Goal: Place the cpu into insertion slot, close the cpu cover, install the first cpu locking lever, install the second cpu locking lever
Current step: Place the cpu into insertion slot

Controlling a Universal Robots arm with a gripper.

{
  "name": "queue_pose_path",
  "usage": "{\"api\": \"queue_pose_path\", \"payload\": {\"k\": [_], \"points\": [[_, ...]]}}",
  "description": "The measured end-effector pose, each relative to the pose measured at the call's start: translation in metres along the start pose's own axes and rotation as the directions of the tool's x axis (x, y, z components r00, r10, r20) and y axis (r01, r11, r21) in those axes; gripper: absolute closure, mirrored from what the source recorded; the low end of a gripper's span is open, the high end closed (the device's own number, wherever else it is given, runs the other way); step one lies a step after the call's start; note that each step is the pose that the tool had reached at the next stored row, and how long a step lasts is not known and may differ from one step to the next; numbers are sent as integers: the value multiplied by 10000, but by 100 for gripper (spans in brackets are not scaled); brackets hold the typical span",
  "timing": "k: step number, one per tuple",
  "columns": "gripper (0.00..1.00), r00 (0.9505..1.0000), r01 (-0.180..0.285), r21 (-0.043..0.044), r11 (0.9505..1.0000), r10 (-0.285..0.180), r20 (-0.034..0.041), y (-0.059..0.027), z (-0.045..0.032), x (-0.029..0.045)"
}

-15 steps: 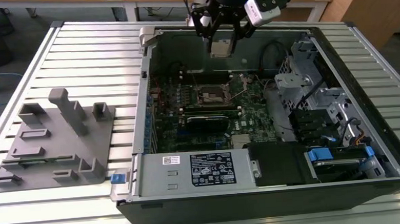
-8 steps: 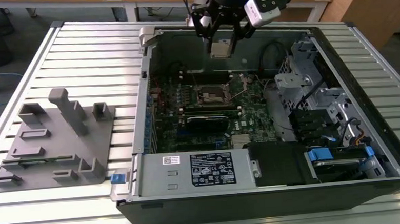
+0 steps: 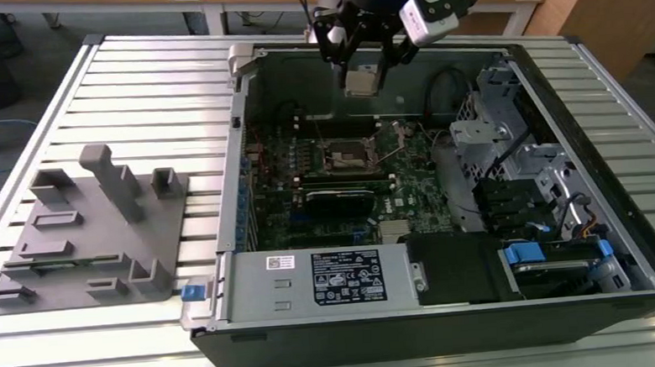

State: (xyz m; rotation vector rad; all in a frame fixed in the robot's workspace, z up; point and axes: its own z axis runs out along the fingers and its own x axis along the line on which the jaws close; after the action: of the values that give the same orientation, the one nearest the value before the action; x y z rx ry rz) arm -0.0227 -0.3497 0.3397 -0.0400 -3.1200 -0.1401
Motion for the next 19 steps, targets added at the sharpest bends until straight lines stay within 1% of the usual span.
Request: {"api": "queue_pose_path", "payload": {"k": [19], "points": [[46, 10000, 0, 1, 10000, 0, 0, -3, 34, -1]]}}
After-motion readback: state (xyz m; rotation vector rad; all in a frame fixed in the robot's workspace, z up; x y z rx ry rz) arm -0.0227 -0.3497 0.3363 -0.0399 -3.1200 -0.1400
